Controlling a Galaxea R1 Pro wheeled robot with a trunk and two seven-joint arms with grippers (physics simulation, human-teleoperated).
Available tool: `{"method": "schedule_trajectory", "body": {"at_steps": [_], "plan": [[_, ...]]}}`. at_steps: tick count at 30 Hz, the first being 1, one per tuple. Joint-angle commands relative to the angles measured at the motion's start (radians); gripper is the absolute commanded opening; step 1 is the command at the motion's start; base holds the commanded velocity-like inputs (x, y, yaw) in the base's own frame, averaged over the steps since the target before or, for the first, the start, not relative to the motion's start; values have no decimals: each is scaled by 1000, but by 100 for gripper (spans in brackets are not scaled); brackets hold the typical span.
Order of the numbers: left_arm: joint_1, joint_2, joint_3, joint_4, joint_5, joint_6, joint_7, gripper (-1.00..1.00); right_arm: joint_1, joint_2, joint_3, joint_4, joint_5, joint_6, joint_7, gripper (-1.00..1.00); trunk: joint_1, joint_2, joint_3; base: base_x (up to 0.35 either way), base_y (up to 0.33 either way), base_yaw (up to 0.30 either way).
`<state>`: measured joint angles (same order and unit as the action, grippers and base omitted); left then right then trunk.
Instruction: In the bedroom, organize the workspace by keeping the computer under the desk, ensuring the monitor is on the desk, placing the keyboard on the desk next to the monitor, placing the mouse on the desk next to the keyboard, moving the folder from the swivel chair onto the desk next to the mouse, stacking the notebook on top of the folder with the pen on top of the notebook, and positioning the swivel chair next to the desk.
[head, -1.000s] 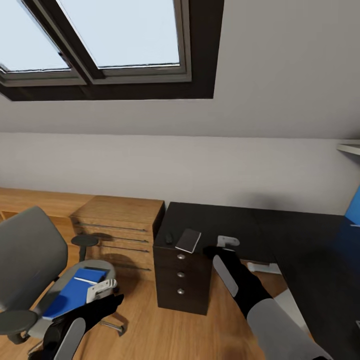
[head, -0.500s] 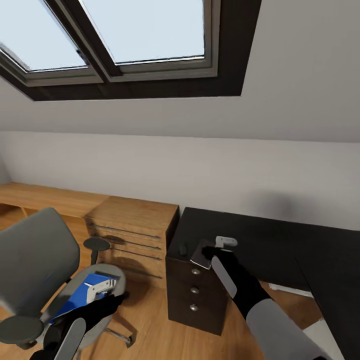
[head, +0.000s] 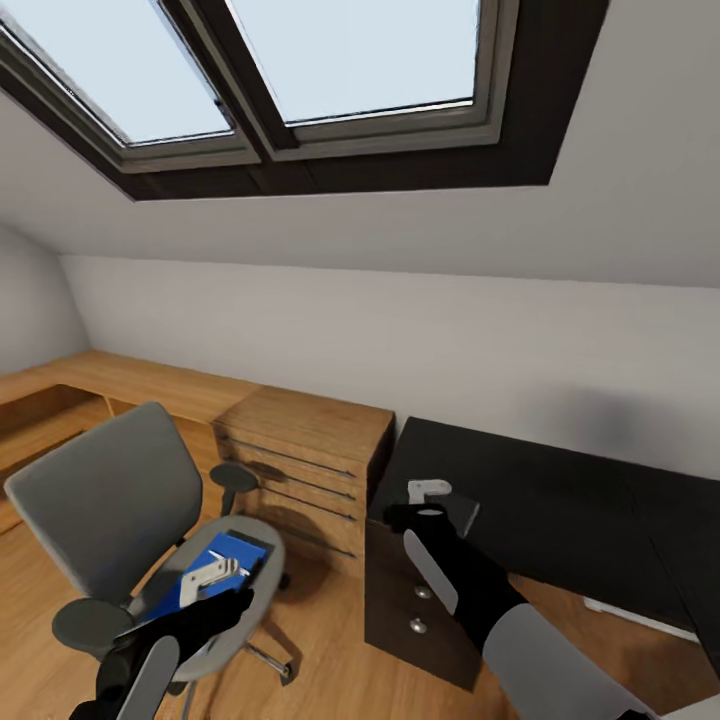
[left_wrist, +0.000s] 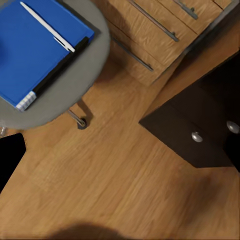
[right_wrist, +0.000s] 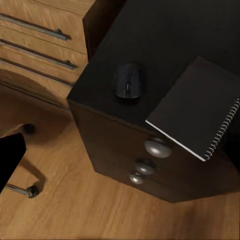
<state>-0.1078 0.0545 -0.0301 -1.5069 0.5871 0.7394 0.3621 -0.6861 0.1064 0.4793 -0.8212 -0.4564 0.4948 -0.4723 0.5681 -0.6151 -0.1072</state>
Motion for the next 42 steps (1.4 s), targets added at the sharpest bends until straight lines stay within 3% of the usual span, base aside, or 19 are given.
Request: {"method": "schedule_trajectory", "body": {"at_steps": [1, 20, 24, 32, 37, 42], "plan": [[-1, 0, -2, -1, 10, 2, 13, 100, -1, -1, 6, -1, -10, 2, -10, 100, 1, -2, -2, 173, 0, 173], [-1, -4, -25, 8, 10, 0, 26, 100, -1, -4, 17, 54, -2, -22, -8, 100, 1, -2, -4, 312, 0, 20], [-1, -4, -25, -8, 14, 0, 21, 100, -2, -1, 18, 164, 1, -102, -7, 100, 1, -2, -4, 328, 0, 0], [0, -4, -30, -50, 18, 4, 16, 100, -6, -2, 16, 281, 4, -161, 72, 100, 1, -2, -4, 277, 0, 0], [0, -4, -44, -81, 23, 8, 15, 100, -19, -2, 16, 375, 4, -221, 84, 100, 1, -2, -4, 54, 0, 0], [0, -4, -46, -102, 57, 8, 15, 100, -27, -4, 16, 416, 7, -246, 121, 100, 12, -23, -13, 11, 0, 0]]}}
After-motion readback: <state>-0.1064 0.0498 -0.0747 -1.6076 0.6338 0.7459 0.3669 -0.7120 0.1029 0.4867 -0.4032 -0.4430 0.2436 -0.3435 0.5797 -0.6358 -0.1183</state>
